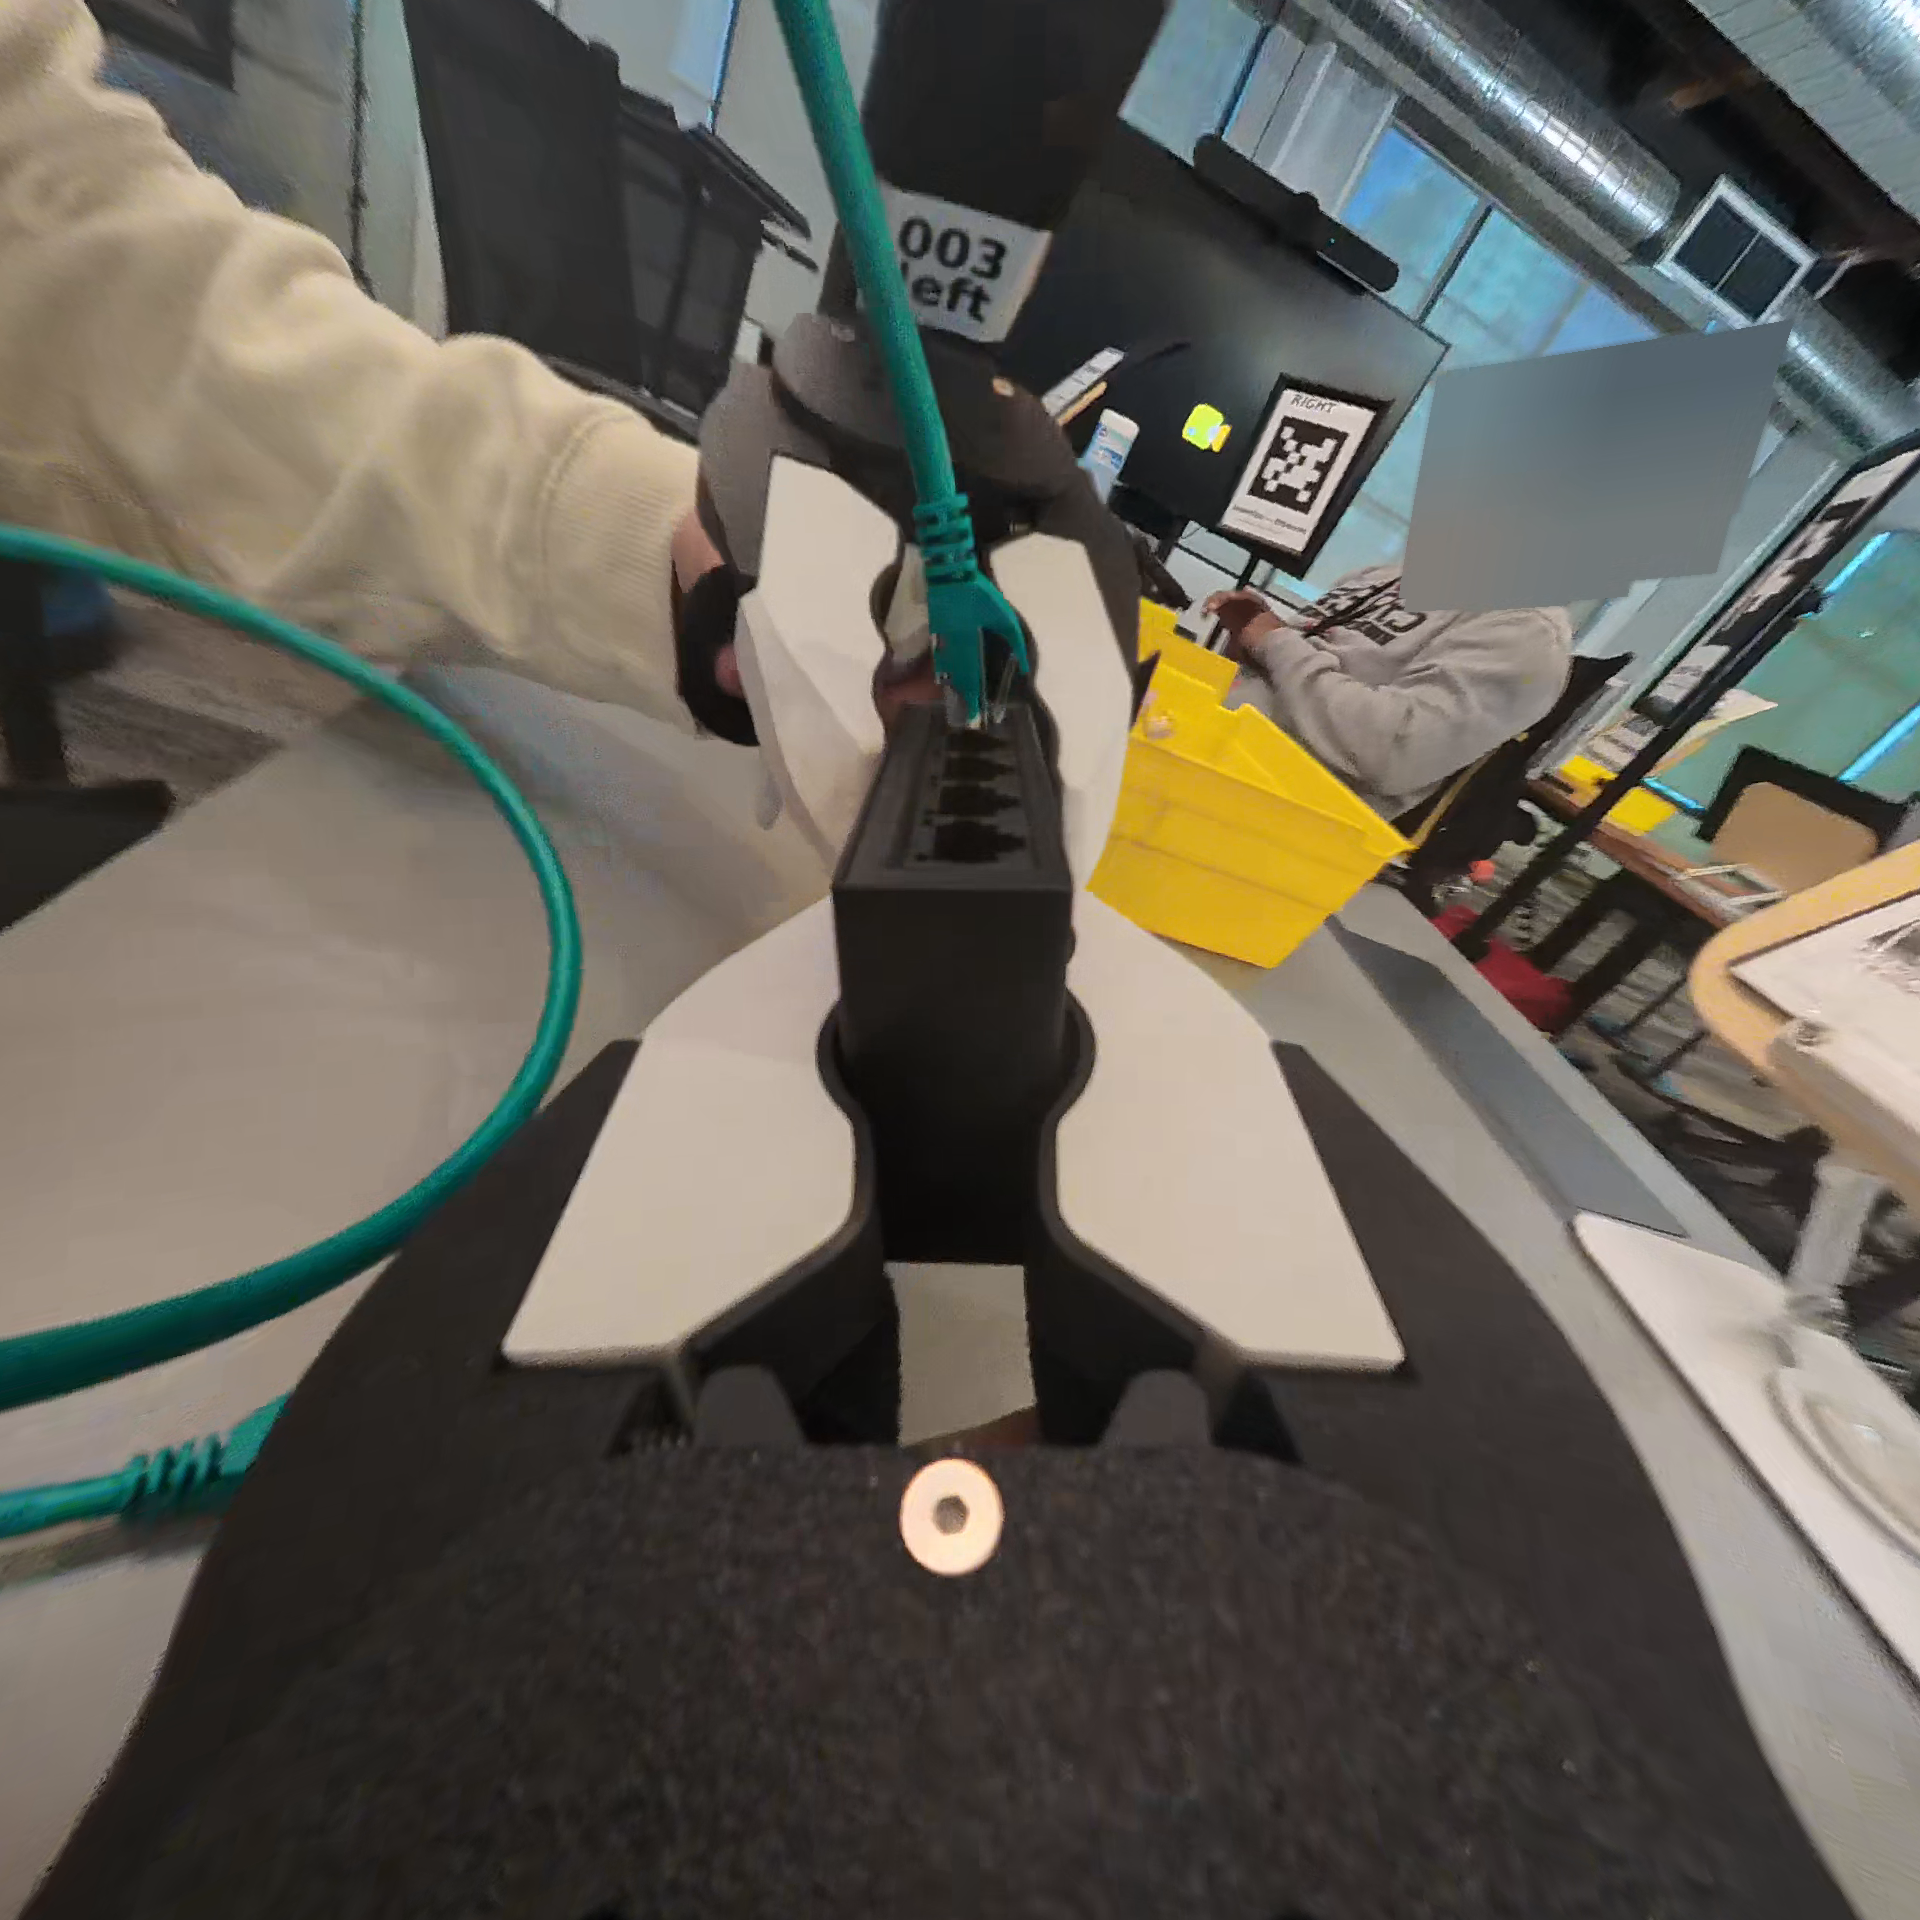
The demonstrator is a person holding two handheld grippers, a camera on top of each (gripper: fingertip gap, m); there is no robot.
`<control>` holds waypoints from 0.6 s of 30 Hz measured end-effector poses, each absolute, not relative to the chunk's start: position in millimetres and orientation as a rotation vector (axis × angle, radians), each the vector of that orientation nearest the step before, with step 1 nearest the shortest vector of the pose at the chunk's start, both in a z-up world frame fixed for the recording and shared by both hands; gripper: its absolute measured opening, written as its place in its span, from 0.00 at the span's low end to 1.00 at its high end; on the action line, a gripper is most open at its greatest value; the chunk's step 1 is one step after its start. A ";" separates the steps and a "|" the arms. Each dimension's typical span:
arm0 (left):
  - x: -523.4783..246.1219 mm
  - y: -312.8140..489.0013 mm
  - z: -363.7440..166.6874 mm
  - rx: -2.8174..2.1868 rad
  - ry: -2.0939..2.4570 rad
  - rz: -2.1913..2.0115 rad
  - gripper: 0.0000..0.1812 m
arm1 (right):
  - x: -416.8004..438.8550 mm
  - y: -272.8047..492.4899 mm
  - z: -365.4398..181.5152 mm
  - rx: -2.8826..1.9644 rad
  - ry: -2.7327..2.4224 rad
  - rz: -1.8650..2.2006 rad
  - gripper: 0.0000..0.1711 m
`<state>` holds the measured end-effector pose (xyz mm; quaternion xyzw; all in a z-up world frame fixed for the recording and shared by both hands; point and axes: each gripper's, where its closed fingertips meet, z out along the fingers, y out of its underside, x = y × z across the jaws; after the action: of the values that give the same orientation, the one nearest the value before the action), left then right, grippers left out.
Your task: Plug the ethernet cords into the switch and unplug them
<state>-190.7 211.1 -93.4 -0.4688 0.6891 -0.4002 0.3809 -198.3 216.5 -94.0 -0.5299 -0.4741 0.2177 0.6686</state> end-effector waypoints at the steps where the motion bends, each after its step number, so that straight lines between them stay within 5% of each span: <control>1: -190.3 210.5 -93.6 -1.181 1.754 -1.014 0.18 | -198.2 215.6 -94.1 -1.200 -1.067 0.522 0.17; 12: -206.1 245.4 -81.3 -1.154 1.609 -0.760 0.16 | -158.1 236.6 -83.9 -1.464 -0.815 0.544 0.23; 18: -227.6 285.0 -87.2 -1.236 1.480 -0.441 0.16 | -86.9 219.2 -3.4 -1.635 -0.432 0.408 0.29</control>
<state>-227.6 285.0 -87.2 -0.5220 0.6252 -0.1861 0.5495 -86.9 219.2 -3.4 -0.7182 -0.1896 0.1794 0.6451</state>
